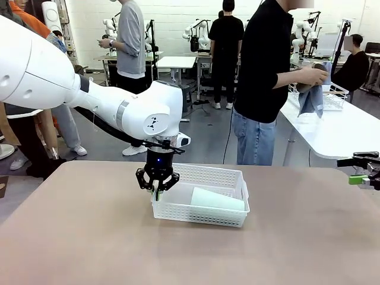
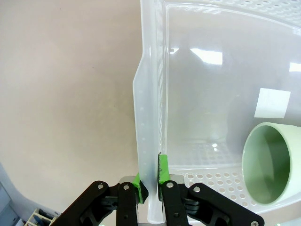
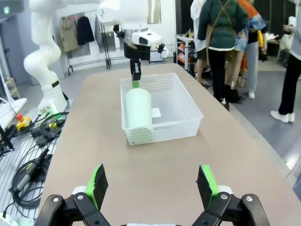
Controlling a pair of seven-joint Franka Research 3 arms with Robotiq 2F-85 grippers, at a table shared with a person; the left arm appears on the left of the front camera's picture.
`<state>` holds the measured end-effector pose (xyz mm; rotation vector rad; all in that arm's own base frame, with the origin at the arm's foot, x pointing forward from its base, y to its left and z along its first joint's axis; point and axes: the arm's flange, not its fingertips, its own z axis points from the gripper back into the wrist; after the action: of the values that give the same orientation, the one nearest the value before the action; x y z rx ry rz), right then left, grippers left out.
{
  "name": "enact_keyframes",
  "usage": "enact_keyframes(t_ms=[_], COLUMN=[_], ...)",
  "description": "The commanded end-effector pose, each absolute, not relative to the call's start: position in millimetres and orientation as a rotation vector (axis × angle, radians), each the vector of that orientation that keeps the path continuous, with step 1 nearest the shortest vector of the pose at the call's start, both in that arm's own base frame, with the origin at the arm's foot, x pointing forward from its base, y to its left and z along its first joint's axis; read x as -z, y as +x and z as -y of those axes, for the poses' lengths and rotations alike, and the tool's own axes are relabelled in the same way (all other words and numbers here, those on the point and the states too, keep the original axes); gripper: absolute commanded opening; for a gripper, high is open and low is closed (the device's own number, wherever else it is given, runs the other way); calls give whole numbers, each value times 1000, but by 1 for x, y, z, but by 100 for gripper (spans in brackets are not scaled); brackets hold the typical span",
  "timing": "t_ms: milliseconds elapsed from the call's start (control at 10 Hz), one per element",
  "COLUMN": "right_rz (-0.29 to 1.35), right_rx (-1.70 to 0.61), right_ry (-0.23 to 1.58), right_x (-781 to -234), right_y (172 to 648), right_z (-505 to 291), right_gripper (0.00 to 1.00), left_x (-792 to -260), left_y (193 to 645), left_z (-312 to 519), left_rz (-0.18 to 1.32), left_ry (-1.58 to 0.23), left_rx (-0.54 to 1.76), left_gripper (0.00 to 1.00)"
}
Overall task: Clean and organize the cups into the basket.
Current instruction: Pick up the Organizing basket and move it to the center of the table, then pick up the Reusable plastic cup from the right side of the table and place it inside the Organizing basket, then pick up the Reusable plastic cup from the right side of the table and stack it inside the Organizing basket in the center of the table.
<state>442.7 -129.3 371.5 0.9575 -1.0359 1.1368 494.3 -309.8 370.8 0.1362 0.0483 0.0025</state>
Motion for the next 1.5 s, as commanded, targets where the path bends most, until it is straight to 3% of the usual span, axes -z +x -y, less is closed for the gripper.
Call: enact_keyframes(t_ms=[0,1400], right_rz=[1034,1034], right_rx=[-1162,-1162], right_ry=[950,950], right_x=[-380,-380], right_y=[441,441], right_z=[120,120], right_gripper=[100,100], left_x=[-370,-370], left_y=[494,494], left_z=[309,309], left_rz=[-49,-49], left_ry=[140,140], left_rx=[2,2], left_gripper=[0,0])
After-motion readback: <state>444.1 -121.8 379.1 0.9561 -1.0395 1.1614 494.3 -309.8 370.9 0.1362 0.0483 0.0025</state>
